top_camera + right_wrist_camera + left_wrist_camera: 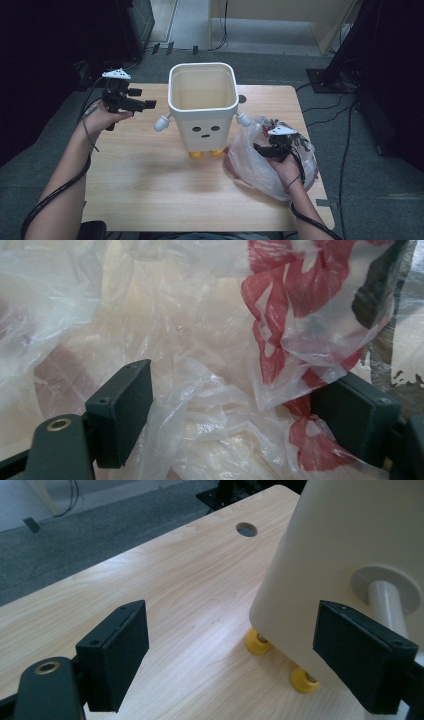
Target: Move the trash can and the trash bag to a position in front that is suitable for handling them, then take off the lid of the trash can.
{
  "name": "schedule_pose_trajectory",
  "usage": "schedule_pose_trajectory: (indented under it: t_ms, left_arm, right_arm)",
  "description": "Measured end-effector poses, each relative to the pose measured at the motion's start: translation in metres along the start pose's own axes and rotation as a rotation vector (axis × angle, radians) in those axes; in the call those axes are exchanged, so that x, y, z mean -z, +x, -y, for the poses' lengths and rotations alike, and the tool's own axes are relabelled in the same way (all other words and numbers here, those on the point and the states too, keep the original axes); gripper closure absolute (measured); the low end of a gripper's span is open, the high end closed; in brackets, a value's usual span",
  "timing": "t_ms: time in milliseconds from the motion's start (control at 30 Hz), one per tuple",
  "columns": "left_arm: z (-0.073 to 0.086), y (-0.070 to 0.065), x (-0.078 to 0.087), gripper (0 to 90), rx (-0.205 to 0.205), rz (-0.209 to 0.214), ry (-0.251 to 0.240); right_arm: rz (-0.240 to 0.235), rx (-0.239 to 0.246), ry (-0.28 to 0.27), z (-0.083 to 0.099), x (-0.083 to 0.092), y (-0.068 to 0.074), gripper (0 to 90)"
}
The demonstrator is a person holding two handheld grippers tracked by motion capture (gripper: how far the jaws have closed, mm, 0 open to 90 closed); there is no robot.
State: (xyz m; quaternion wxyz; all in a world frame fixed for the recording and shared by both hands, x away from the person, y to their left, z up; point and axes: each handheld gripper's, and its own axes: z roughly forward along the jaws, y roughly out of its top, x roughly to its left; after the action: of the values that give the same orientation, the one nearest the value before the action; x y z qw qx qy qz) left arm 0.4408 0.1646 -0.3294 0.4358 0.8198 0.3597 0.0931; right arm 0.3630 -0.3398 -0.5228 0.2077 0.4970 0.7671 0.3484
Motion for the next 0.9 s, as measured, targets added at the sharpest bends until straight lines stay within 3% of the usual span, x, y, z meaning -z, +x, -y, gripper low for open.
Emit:
schedule_pose_trajectory:
  t_ms: [367, 533, 767, 900]
  left_arm:
    - [-0.018, -0.002, 0.003, 14.9, 0.018, 0.034, 0.004]
    - [-0.026, -0.004, 0.007, 14.9, -0.007, 0.058, -0.015]
    - [-0.038, -0.008, 0.010, 14.9, -0.055, 0.050, -0.016]
    - [-0.043, -0.010, 0.010, 14.9, -0.065, 0.066, -0.012]
  right_arm:
    - [0.000, 0.001, 0.000, 0.000, 0.000, 0.000, 19.5]
    - [0.000, 0.000, 0.001, 0.000, 0.000, 0.000, 19.5]
    - [-0.003, 0.000, 0.001, 0.000, 0.000, 0.000, 19.5]
    - [-0.004, 0.001, 0.001, 0.000, 0.000, 0.000, 19.5]
